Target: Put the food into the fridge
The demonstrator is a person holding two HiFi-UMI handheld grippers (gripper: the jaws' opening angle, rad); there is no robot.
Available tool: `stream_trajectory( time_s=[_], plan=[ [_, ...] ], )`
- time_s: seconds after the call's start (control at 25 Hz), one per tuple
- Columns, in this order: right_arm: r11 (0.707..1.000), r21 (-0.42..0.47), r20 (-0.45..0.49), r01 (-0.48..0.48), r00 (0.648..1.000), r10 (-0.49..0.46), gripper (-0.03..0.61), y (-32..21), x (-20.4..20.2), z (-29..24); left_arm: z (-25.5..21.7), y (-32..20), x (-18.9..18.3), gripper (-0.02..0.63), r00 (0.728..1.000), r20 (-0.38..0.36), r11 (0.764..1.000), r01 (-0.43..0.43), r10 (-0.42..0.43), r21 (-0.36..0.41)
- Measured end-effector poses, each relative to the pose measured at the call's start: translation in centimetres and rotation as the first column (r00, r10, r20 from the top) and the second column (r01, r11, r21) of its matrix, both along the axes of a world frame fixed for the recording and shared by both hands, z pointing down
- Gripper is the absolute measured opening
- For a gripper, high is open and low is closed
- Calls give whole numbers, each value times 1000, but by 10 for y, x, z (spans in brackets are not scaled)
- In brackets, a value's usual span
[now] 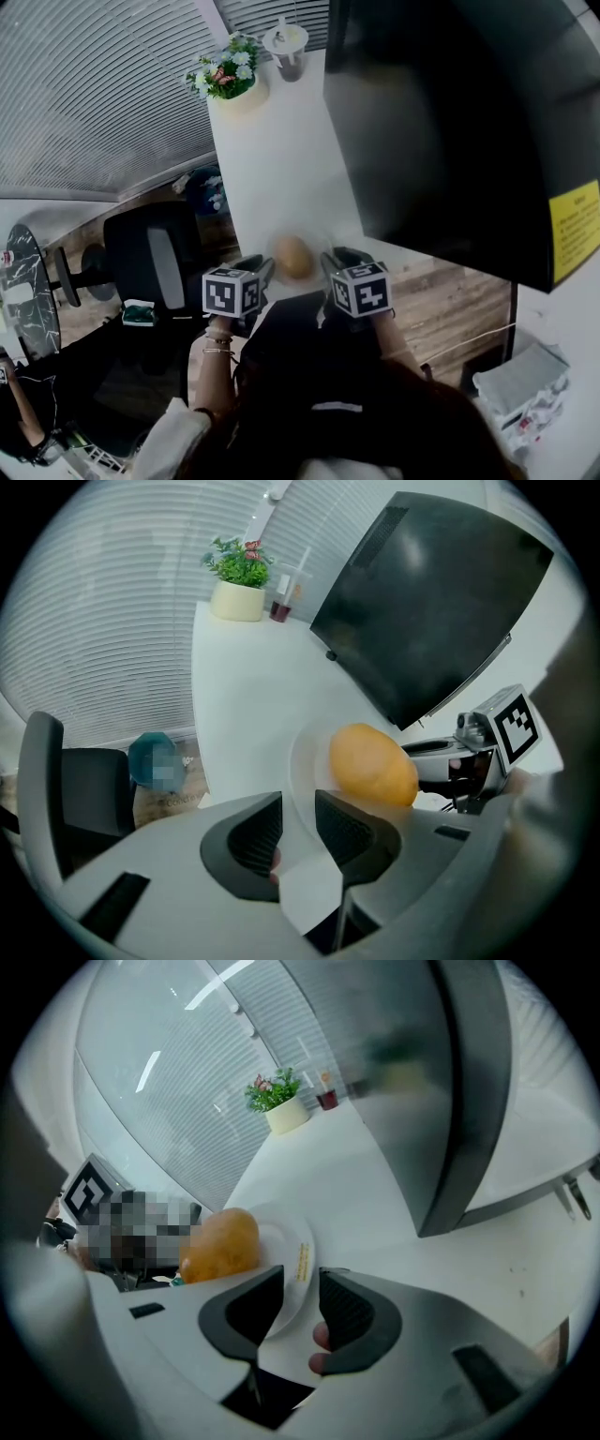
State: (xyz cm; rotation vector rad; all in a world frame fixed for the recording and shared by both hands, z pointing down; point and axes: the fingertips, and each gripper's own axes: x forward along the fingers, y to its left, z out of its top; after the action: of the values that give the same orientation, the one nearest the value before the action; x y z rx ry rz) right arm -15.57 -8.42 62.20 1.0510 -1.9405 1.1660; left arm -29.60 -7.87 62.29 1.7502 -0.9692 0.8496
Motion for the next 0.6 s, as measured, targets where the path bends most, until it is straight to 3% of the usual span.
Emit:
stream_trajectory(
  time_s=[0.32, 0.6],
  plan=[
    [999, -21, -11, 24, 1000, -24, 110, 3, -7, 2, 2, 4, 5, 123, 999, -6, 998, -50, 50, -31],
    [998, -51, 19, -39, 999, 40, 77, 0, -3, 2, 0, 3, 7, 121, 994, -24, 993, -106, 105, -45]
  ],
)
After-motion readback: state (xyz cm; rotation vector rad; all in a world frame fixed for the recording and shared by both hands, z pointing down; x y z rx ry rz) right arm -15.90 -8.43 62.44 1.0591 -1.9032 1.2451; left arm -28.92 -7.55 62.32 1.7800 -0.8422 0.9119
